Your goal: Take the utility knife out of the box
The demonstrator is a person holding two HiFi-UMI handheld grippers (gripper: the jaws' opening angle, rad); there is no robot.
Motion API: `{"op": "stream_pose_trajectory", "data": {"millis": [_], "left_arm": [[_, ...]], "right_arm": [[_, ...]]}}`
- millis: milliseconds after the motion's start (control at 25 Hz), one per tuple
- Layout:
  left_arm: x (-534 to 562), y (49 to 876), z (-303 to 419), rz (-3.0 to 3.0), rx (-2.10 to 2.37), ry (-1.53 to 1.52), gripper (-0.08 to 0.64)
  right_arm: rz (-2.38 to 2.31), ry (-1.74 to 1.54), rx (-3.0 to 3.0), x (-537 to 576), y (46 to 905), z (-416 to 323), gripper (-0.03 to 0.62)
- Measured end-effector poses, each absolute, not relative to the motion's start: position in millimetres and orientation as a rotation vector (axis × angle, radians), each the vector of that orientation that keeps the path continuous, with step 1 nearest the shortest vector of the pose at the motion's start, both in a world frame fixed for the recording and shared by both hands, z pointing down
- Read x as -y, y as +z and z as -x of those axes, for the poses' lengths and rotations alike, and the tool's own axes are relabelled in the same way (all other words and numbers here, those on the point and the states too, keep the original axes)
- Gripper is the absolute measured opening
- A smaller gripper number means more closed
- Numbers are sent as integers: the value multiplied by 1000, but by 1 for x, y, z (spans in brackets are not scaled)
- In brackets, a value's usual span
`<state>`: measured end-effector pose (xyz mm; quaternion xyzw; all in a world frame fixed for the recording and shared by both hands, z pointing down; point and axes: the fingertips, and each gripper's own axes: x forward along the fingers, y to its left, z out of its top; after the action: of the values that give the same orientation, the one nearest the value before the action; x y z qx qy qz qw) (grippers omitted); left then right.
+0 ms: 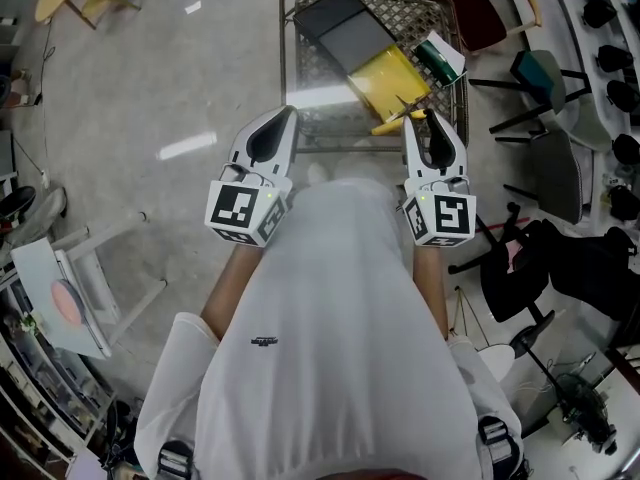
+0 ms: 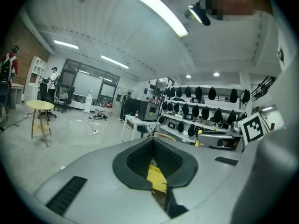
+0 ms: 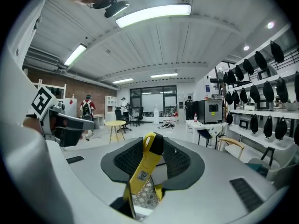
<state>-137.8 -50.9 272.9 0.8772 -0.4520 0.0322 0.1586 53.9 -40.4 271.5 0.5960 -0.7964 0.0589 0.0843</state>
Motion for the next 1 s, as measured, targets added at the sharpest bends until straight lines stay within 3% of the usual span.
{"op": "stream_pose_trajectory", "data": {"millis": [1000], "left_arm": [[44,276,138,-2496,1287,86,2]], "right_arm": [[-1733,138,2381,37,266,-46,124]]}}
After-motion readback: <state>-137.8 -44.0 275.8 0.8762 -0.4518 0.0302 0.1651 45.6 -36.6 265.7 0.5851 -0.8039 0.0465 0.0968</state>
